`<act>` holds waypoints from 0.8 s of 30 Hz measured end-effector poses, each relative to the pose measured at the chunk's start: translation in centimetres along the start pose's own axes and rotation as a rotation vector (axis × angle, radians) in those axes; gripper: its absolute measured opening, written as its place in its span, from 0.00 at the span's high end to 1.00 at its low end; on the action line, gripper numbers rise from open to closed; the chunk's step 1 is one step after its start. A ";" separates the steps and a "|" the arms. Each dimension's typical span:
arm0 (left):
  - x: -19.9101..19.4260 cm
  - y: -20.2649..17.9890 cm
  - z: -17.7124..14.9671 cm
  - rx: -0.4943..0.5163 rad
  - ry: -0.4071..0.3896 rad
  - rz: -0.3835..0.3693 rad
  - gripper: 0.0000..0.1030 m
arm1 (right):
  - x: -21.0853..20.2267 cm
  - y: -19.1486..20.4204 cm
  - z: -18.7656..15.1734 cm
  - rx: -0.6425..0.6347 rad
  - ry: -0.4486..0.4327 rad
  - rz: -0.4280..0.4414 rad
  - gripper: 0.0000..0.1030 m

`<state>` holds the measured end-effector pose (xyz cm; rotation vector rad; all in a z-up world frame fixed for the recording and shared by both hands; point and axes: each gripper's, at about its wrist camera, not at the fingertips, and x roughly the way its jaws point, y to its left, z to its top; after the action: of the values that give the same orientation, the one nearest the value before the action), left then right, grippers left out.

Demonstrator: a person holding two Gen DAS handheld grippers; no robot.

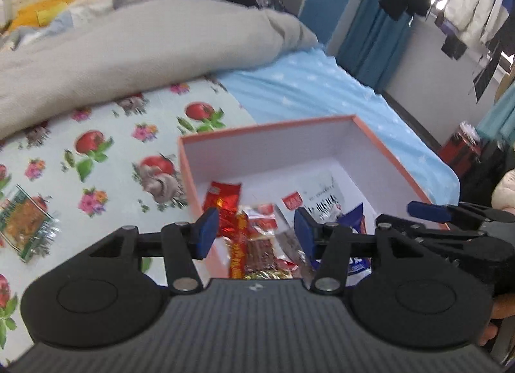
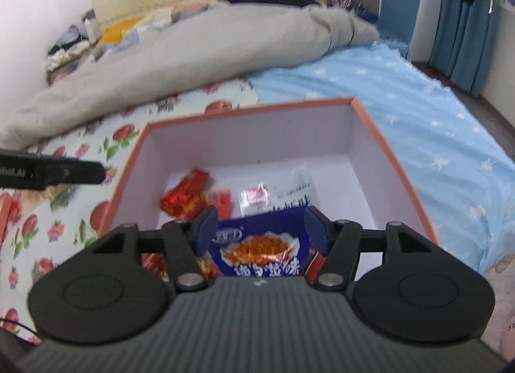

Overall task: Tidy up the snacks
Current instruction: 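Lower both snacks into the deep pink box and open both grippers, then withdraw both open grippers from the box back over the remaining snacks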

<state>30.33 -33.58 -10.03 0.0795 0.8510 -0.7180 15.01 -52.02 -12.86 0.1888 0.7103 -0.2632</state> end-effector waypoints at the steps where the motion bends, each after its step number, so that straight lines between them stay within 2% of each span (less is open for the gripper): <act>1: -0.5 0.1 -0.2 0.006 -0.017 0.009 0.44 | -0.4 0.2 0.0 0.005 -0.016 0.004 0.40; 7: -3.7 1.7 -1.7 0.005 -0.110 0.041 0.44 | -2.5 2.2 -0.6 0.018 -0.095 0.025 0.40; 13: -6.2 3.0 -3.6 0.009 -0.165 0.075 0.44 | -3.5 5.4 -1.8 -0.017 -0.146 0.033 0.40; 24: -9.5 6.9 -9.1 -0.035 -0.219 0.141 0.44 | -4.1 11.3 -4.7 -0.079 -0.169 0.074 0.40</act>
<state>24.30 -20.02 -10.79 0.0282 0.6414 -0.5674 12.47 -39.37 -12.74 0.1159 0.5437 -0.1774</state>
